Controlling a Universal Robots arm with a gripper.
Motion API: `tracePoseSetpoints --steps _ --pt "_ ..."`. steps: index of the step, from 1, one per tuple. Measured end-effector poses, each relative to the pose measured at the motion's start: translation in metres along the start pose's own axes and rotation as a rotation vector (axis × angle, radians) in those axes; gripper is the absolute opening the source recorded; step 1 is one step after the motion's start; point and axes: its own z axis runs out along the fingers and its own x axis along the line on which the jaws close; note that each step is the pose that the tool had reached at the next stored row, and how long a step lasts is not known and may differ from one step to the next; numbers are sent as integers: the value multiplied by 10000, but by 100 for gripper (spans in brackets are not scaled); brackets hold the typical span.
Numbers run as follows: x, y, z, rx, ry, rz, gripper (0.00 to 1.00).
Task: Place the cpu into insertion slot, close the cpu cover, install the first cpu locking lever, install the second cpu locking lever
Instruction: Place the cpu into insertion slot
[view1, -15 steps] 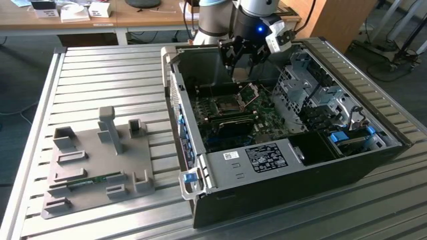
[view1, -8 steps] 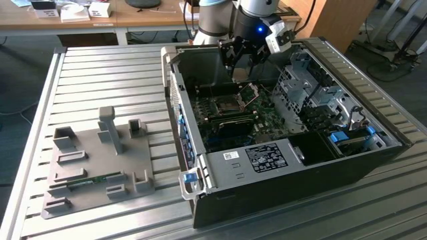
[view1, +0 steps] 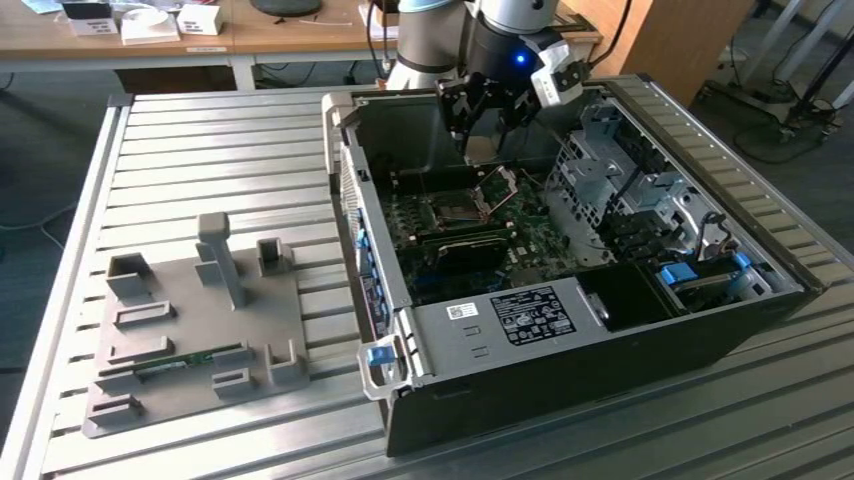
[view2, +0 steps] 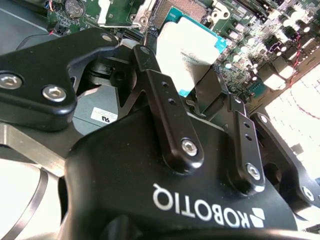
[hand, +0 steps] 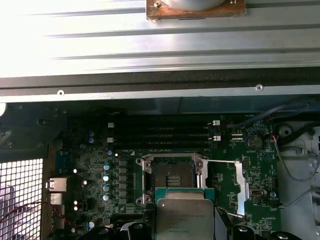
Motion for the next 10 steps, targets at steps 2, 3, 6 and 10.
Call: tracePoseSetpoints --steps 2,3,6,10 --pt "0 0 0 0 0 0 54" --pt "0 0 7 -5 -2 0 54" --pt "1 -4 48 0 0 0 54" --pt "2 -8 94 0 0 0 54"
